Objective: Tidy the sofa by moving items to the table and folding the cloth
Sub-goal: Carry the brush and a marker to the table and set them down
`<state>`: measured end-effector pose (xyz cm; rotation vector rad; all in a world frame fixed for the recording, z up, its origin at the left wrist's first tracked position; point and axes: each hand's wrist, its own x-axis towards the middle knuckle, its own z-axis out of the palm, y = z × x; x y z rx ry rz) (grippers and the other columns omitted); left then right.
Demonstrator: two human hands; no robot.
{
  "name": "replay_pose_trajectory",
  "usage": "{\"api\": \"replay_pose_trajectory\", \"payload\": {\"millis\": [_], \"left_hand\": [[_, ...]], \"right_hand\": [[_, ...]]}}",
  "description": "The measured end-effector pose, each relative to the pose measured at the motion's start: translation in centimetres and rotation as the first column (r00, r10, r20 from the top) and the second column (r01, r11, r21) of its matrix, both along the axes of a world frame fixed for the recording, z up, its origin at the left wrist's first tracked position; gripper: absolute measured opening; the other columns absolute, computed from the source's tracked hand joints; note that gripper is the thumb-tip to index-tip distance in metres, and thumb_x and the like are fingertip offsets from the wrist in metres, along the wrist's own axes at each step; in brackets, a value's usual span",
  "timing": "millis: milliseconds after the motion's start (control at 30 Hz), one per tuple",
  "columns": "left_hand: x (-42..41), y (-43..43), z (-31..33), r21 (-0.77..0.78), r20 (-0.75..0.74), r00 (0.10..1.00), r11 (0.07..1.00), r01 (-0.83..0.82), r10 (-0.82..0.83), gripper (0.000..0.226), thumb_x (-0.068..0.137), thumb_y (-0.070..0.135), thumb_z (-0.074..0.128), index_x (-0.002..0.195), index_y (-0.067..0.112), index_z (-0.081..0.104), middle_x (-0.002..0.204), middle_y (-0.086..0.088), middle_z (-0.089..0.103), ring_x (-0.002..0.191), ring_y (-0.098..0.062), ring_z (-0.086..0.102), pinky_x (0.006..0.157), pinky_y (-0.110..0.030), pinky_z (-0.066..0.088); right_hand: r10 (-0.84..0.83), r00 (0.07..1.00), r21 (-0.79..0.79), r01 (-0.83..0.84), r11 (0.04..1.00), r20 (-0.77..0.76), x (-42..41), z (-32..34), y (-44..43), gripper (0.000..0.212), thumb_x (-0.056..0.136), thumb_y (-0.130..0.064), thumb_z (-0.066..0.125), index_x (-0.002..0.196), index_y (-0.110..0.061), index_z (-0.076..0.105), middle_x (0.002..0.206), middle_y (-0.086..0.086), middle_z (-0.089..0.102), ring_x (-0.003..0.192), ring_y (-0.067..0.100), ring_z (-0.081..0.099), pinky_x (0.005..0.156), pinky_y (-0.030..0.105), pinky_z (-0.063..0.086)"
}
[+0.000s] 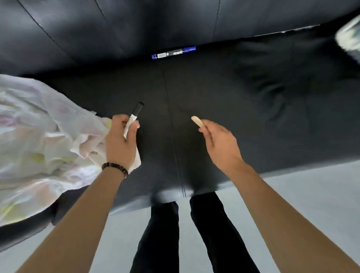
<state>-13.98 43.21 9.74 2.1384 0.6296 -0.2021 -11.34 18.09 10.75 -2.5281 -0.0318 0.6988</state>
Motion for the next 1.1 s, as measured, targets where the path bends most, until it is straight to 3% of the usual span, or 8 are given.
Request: {"api": "replay_pose_trajectory", "payload": {"millis": [100, 233, 400, 467, 600, 767, 967, 1100], "left_hand": [[-2.7, -4.4, 9.5, -0.058, 0.115, 0.993, 0.998, -0.026, 0.033, 0.01, 0.102, 0.031, 0.044, 0.103, 0.022, 0.045, 0.075, 0.01, 0.054, 0.065, -0.001, 0.051, 0.062, -0.01, 0.039], [-5.6, -7.0, 23.6, -0.045, 0.231, 0.973, 0.999, -0.021, 0.03, 0.017, 0.101, 0.038, 0.041, 0.103, 0.022, 0.047, 0.069, 0.008, 0.051, 0.06, -0.001, 0.047, 0.057, -0.008, 0.035], [-7.0, -7.3, 36.3, -0.037, 0.454, 0.888, 0.994, 0.103, -0.075, 0.008, 0.101, 0.036, 0.04, 0.094, 0.035, 0.043, 0.068, 0.003, 0.05, 0.06, -0.006, 0.046, 0.055, -0.01, 0.034], [-7.7, -7.2, 39.0, -0.074, 0.5, 0.86, 0.984, 0.162, -0.104, 0.009, 0.101, 0.036, 0.041, 0.094, 0.034, 0.045, 0.064, 0.006, 0.048, 0.056, -0.004, 0.044, 0.053, -0.011, 0.034], [-9.3, -7.1, 41.8, -0.082, 0.56, 0.778, 0.915, 0.395, -0.285, 0.013, 0.101, 0.038, 0.039, 0.091, 0.032, 0.045, 0.06, 0.004, 0.046, 0.051, -0.006, 0.041, 0.049, -0.013, 0.032], [-12.3, -9.7, 44.8, 0.004, 0.6, 0.611, 0.766, 0.643, -0.516, 0.02, 0.101, 0.042, 0.036, 0.087, 0.03, 0.043, 0.06, -0.004, 0.049, 0.053, -0.019, 0.045, 0.044, -0.017, 0.032], [-18.3, -19.4, 48.1, 0.062, 0.617, 0.337, 0.471, 0.88, -0.711, 0.022, 0.1, 0.045, 0.036, 0.085, 0.032, 0.045, 0.06, -0.004, 0.047, 0.048, -0.013, 0.043, 0.043, -0.019, 0.033], [-24.1, -28.3, 49.8, 0.082, 0.65, 0.164, 0.283, 0.956, -0.742, 0.02, 0.101, 0.034, 0.039, 0.083, 0.032, 0.046, 0.065, -0.005, 0.048, 0.045, -0.013, 0.04, 0.04, -0.018, 0.033]], "right_hand": [[-0.247, 0.969, 0.157, 0.242, 0.958, 0.015, -3.4, 9.6, -2.4, 0.033, 0.107, -0.029, 0.038, 0.131, -0.017, 0.058, 0.112, -0.005, 0.069, 0.103, 0.015, 0.062, 0.092, 0.037, 0.051], [-0.492, 0.865, 0.291, 0.447, 0.846, 0.102, -6.7, 22.6, -4.3, 0.032, 0.106, -0.034, 0.04, 0.131, -0.025, 0.057, 0.109, -0.013, 0.067, 0.102, 0.002, 0.061, 0.089, 0.023, 0.049], [-0.71, 0.66, 0.474, 0.557, 0.682, 0.247, -10.6, 35.8, -5.9, 0.02, 0.104, -0.038, 0.044, 0.116, -0.045, 0.058, 0.102, -0.015, 0.068, 0.099, 0.01, 0.064, 0.084, 0.046, 0.056], [-0.753, 0.585, 0.506, 0.571, 0.647, 0.302, -13.0, 39.5, -6.1, 0.018, 0.103, -0.043, 0.043, 0.111, -0.056, 0.054, 0.101, -0.016, 0.068, 0.097, 0.008, 0.065, 0.082, 0.046, 0.057], [-0.824, 0.409, 0.513, 0.646, 0.565, 0.393, -20.7, 43.3, -6.0, 0.021, 0.104, -0.046, 0.042, 0.119, -0.058, 0.05, 0.103, -0.018, 0.068, 0.099, 0.01, 0.066, 0.082, 0.043, 0.058], [-0.896, 0.176, 0.541, 0.744, 0.393, 0.408, -32.0, 45.0, -5.3, 0.02, 0.102, -0.048, 0.043, 0.117, -0.06, 0.049, 0.101, -0.018, 0.068, 0.094, 0.008, 0.067, 0.077, 0.043, 0.06], [-0.881, -0.197, 0.621, 0.773, 0.131, 0.431, -44.9, 46.5, -8.7, 0.024, 0.103, -0.039, 0.047, 0.118, -0.056, 0.051, 0.101, -0.017, 0.069, 0.091, 0.009, 0.069, 0.064, 0.035, 0.061], [-0.819, -0.412, 0.679, 0.733, -0.037, 0.4, -52.5, 45.6, -12.9, 0.018, 0.099, -0.053, 0.044, 0.115, -0.058, 0.05, 0.101, -0.021, 0.069, 0.088, 0.005, 0.07, 0.058, 0.021, 0.058]]}}
